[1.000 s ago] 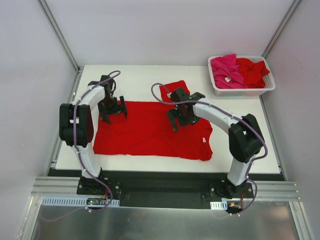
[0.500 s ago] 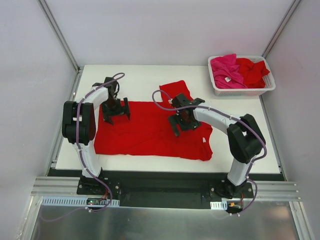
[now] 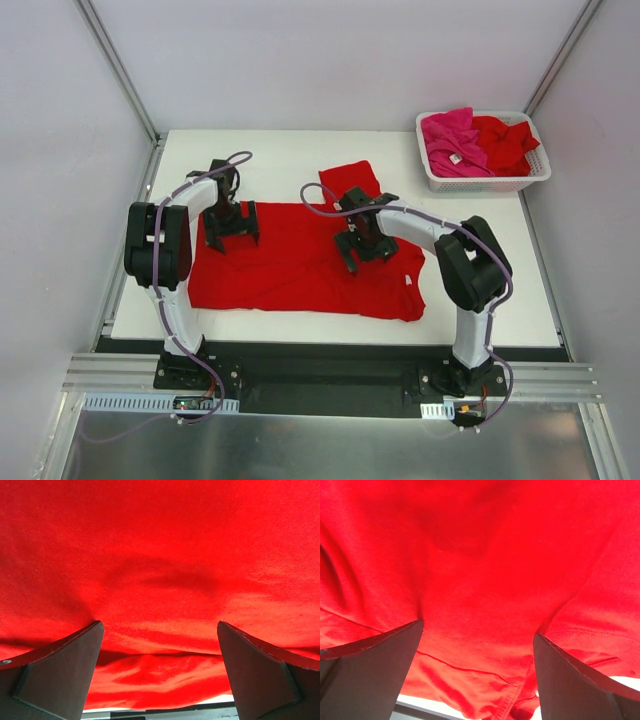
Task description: Fold and stack the t-shirts
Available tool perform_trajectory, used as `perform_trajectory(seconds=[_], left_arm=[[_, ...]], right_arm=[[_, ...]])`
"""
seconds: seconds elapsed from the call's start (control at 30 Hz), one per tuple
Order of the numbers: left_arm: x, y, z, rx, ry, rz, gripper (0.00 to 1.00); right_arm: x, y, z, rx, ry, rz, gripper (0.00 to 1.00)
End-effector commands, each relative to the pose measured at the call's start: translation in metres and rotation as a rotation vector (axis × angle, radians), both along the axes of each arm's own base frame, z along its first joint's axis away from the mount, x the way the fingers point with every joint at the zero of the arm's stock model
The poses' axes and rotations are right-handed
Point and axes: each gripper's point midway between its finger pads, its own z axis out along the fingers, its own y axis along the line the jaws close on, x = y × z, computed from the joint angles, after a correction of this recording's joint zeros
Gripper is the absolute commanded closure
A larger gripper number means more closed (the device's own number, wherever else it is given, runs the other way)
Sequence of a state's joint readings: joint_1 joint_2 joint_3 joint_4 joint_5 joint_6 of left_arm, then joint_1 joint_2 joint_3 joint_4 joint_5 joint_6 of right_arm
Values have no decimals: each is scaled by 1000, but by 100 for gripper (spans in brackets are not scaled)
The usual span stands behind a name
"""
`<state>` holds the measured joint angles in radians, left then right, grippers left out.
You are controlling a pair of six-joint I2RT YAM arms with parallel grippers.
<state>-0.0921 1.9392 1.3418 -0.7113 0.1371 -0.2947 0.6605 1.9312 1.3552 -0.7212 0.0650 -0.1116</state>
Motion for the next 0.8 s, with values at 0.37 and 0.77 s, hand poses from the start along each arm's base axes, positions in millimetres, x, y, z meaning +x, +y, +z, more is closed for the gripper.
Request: perform_trajectory(seconds=[0.37, 0.77], left_arm=[[0, 18, 26, 26, -95, 10, 1], [-82, -3, 54, -50, -121, 33, 0]], right_arm=[[-10, -32, 55, -15, -32, -50, 4], [-97, -37, 34, 12, 30, -70, 4]])
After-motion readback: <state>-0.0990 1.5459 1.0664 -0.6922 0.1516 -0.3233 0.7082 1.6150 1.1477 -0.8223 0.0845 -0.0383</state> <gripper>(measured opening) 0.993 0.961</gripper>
